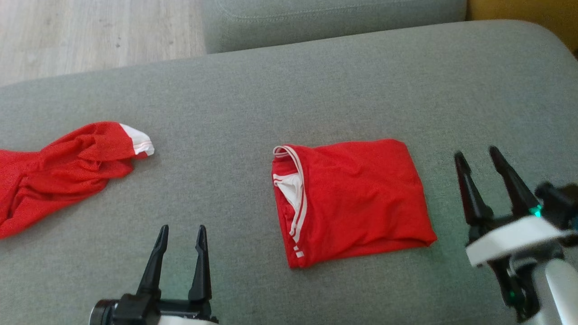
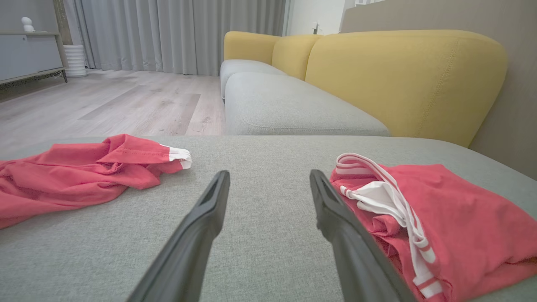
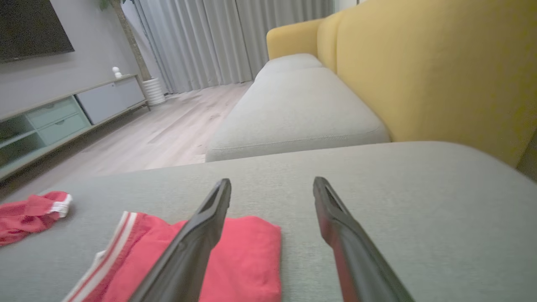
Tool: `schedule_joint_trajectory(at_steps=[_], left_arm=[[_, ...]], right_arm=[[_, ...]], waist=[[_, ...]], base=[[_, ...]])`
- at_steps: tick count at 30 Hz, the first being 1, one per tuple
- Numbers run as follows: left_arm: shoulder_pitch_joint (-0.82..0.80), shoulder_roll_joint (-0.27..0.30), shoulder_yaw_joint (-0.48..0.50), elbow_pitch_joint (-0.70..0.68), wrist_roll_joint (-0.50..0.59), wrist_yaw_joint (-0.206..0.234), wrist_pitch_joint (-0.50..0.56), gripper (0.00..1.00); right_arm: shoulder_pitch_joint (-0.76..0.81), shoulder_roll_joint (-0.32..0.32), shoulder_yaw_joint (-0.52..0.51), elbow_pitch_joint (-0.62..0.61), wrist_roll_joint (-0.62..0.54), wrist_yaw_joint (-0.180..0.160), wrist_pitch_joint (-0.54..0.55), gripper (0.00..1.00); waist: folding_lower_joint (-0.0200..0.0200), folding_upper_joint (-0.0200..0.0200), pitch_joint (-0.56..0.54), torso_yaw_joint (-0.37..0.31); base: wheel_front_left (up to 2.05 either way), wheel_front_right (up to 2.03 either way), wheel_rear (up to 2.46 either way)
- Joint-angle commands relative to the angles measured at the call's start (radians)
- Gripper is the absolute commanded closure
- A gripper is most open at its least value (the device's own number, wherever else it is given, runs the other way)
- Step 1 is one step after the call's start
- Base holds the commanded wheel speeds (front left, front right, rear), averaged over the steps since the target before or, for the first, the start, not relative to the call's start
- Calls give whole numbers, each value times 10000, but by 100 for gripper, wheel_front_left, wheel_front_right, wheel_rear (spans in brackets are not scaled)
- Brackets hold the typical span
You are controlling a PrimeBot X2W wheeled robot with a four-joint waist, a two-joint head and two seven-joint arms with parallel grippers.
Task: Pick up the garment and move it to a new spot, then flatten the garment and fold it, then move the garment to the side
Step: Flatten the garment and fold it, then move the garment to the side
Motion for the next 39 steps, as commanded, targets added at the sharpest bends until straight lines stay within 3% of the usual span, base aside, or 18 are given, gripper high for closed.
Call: schedule_joint_trajectory(at_steps=[1,8,12,23,33,39], left_arm=[[-146,-53,402,-246,110,-40,-95,0],[-59,-53,549,129,250,-254,-95,0],[-23,-53,645,369,378,-340,-95,0],[215,-53,944,678,492,-465,-95,0],[283,-53,946,640,433,-433,-95,0],[297,-53,886,619,406,-418,-95,0]], right_arm=[[89,-192,48,-148,-273,69,-317,0],[1107,135,-1062,1428,-2181,69,-2204,0],[1430,464,-1354,1852,-2507,69,-2376,0],[1900,851,-1390,1599,-2699,69,-2390,0],[1179,779,-1685,1678,-1417,69,-2275,0],[17,325,-1221,1232,1293,69,429,0]], waist=[[0,0,-81,27],[0,0,-583,344],[0,0,-751,489],[0,0,-992,711],[0,0,-978,858],[0,0,-831,1002]], base=[[0,0,0],[0,0,0],[0,0,0],[0,0,0],[0,0,0],[0,0,0]])
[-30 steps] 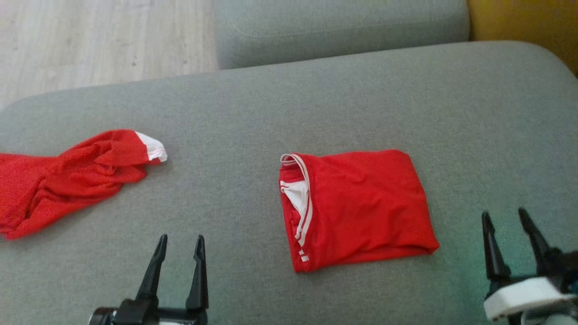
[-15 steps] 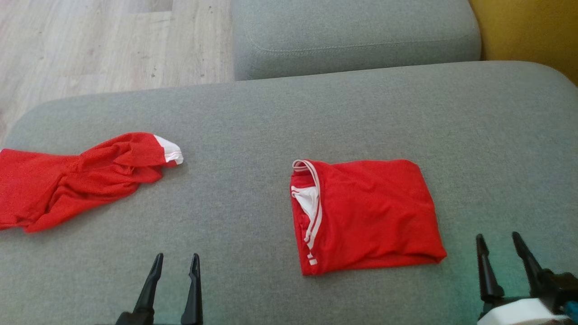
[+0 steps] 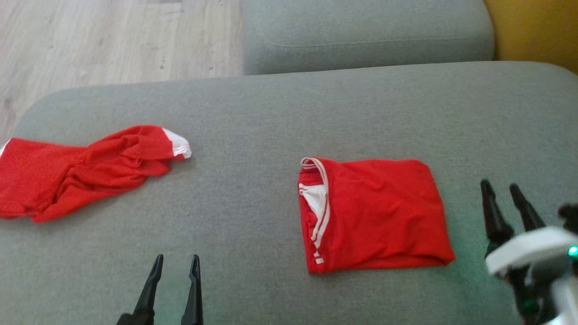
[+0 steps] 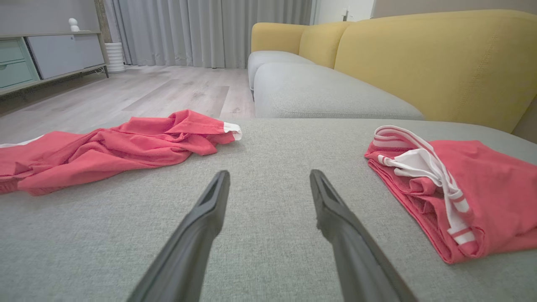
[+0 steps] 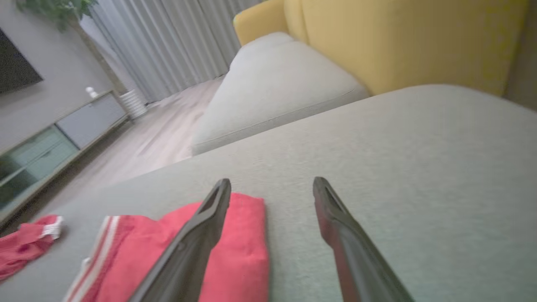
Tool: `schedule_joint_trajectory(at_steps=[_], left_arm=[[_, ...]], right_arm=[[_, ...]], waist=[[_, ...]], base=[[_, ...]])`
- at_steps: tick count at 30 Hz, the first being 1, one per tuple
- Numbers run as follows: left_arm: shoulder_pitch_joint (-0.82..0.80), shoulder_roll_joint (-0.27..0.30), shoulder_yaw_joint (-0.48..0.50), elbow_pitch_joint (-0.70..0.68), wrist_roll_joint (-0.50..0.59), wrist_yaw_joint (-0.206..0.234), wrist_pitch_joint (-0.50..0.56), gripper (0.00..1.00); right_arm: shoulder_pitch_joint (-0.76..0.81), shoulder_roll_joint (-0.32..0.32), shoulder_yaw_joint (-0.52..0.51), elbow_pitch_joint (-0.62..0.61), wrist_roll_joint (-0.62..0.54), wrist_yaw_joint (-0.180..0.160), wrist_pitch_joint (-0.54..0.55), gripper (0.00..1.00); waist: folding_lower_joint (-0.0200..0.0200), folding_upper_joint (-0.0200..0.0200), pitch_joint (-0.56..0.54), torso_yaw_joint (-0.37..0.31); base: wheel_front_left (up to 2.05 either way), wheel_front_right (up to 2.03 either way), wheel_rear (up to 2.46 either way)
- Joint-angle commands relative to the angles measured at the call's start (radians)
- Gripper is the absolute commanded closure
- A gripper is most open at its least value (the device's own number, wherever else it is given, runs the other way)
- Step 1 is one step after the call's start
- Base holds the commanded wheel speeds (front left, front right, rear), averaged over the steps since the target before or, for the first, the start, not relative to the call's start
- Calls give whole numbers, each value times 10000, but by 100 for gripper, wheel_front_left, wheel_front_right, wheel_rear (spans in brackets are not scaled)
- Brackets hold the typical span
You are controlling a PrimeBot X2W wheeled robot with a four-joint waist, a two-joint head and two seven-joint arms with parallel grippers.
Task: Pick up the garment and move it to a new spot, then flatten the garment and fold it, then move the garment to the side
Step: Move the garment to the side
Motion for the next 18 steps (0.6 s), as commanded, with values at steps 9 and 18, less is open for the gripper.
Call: schedule_joint_trajectory(at_steps=[9,18], left_arm=[[-423,-53,196,-236,5,-4,-97,0],[-674,-53,-394,-167,-164,108,-97,0]], right_arm=[[-1619,28,-301,926,980,69,3984,0],[-2790,664,-512,3178,710,69,4749,0]], waist=[[-1,0,287,334],[-1,0,647,694]], base=[[0,0,0],[0,0,0]])
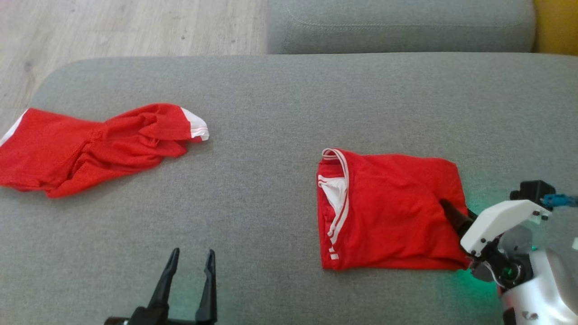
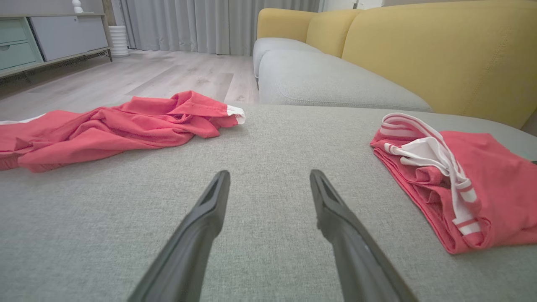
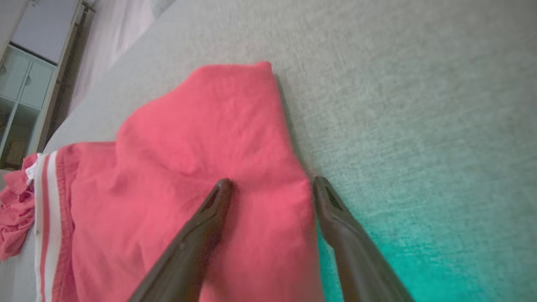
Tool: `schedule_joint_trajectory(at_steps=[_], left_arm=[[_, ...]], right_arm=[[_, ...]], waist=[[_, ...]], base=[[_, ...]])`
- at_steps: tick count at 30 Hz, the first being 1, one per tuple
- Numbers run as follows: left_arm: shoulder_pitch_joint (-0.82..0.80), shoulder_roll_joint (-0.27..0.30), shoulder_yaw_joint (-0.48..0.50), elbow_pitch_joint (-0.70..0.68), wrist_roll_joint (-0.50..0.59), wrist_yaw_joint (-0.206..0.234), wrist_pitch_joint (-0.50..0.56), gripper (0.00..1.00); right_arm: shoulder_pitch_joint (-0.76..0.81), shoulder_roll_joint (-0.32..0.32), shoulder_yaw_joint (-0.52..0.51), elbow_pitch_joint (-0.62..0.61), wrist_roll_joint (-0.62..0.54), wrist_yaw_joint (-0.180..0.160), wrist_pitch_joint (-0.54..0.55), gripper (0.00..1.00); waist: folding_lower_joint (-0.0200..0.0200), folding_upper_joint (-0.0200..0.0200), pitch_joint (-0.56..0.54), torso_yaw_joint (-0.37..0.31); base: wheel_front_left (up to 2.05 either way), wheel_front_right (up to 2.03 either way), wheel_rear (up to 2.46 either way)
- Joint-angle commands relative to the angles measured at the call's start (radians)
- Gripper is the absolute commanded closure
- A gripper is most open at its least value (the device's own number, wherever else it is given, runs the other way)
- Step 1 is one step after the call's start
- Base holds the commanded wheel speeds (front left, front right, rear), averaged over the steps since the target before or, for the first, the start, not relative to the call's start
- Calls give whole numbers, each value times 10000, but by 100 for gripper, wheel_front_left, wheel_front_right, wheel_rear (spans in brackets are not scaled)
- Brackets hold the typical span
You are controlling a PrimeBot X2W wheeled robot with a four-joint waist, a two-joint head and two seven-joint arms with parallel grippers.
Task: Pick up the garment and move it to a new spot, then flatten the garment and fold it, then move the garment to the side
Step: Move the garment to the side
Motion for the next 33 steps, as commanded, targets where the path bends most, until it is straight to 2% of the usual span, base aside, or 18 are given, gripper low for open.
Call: schedule_joint_trajectory(at_steps=[1,2,7,15,20,24,26,31,33], left_arm=[[-402,-53,170,-223,-83,96,-97,0],[-411,-53,96,-215,-101,110,-97,0],[-464,-53,-16,-276,-138,214,-97,0],[-1068,-42,137,-604,288,40,-97,0],[-1457,199,342,-863,652,-144,-97,0],[-1607,498,383,-931,890,-297,-97,0],[-1665,619,392,-951,968,-347,-97,0],[-1604,761,381,-1014,1062,-376,-97,0],[-1582,774,350,-1011,1078,-384,-97,0]], right_arm=[[-427,-7,233,-150,-2,71,77,2],[-509,22,268,-42,90,71,91,100],[-942,-123,645,-173,472,71,-133,100],[-2368,-1622,481,-203,-463,71,-1050,100],[-3295,-2896,-174,356,-1272,71,-1784,100],[-3897,-3685,-853,1114,-2118,71,-2544,100],[-4195,-3899,-1249,1535,-2657,71,-2977,100],[-4821,-3901,-1953,2257,-3788,71,-4131,100],[-4961,-3883,-2056,2499,-4225,71,-4721,31]], waist=[[-1,0,62,34],[-1,0,86,32],[-1,0,317,-357],[-1,0,1462,-1460],[-1,0,2283,-2082],[-1,0,2720,-2315],[-1,0,2851,-2331],[-1,0,2961,-2203],[-1,0,2933,-2088]], base=[[0,0,0],[0,0,0],[0,0,0],[0,0,0],[0,0,0],[0,0,0],[0,0,0],[0,0,0],[0,0,0]])
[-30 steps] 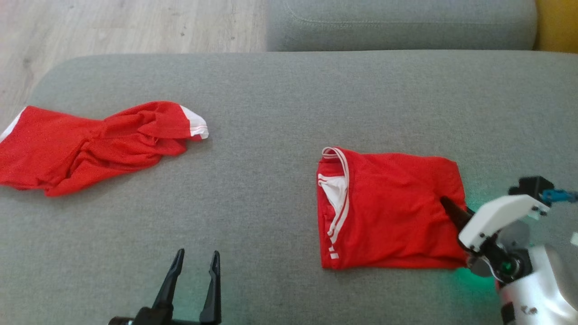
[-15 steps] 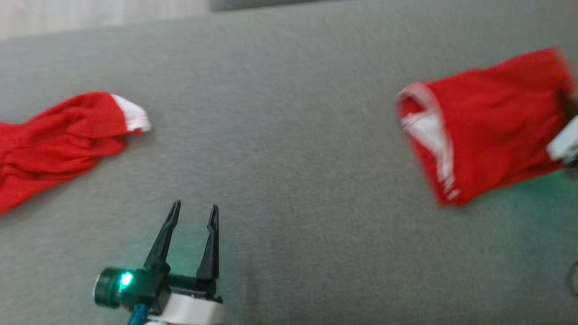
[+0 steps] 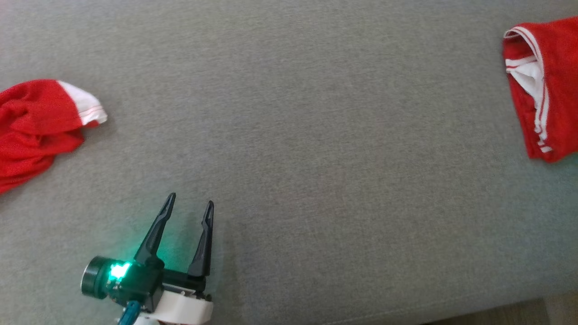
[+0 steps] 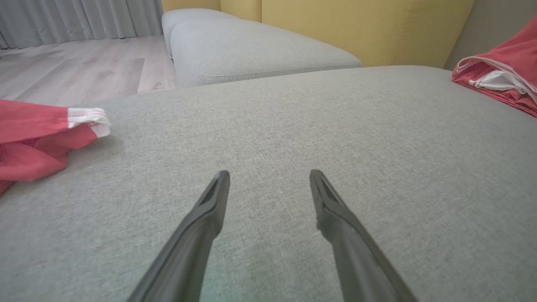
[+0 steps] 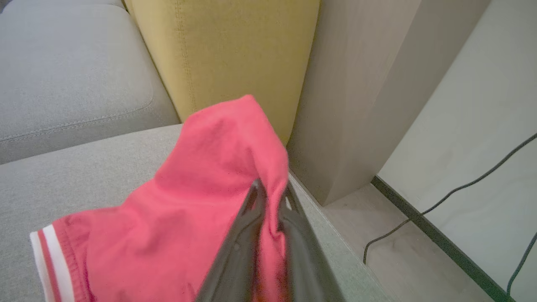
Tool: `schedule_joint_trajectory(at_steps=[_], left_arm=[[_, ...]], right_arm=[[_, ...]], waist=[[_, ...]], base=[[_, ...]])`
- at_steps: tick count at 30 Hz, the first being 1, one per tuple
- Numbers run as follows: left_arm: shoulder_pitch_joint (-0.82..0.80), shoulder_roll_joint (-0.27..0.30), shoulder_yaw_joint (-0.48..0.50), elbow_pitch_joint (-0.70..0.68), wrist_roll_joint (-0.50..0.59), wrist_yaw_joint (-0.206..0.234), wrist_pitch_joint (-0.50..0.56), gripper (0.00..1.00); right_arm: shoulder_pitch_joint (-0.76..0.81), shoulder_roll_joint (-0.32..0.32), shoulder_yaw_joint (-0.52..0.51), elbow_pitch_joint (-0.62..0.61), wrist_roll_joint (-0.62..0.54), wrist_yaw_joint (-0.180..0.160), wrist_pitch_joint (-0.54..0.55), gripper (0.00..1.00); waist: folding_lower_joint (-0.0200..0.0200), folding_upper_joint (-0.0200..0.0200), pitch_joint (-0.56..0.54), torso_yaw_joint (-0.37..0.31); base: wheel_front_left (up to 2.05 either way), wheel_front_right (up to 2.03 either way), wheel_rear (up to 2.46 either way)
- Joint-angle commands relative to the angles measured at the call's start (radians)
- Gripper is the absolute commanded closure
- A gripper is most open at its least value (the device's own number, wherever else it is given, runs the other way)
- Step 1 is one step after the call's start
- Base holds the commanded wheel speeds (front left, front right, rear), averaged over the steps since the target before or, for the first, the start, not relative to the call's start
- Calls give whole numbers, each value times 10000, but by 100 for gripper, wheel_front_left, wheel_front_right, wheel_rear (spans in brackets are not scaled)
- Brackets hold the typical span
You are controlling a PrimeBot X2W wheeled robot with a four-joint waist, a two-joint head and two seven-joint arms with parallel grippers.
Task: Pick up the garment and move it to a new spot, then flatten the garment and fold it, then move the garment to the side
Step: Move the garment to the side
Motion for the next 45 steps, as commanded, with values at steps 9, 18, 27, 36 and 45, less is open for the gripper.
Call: schedule_joint_trajectory(at_steps=[9,18,27,36,45], left_arm=[[-108,-142,372,-335,-112,205,-95,0],[66,-509,490,-96,-541,274,-95,0],[102,-631,576,394,-656,141,-95,0],[579,-653,984,1198,-611,89,-95,0],[525,-683,1056,1355,-600,25,-95,0]], right_arm=[[-957,-209,-283,-5,-2761,69,-2394,0],[805,1258,1488,-2117,-1553,69,-3015,0],[4993,2236,1974,-5083,-1088,69,-2689,0],[7932,3870,2481,-6163,-1355,69,-3010,0],[8675,4133,2537,-6069,-1318,69,-3084,0]], waist=[[-1,0,-242,449],[-1,0,-1818,901],[-1,0,-2983,1659],[-1,0,-3648,1662],[-1,0,-3783,1775]], base=[[0,0,0],[0,0,0],[0,0,0],[0,0,0],[0,0,0]])
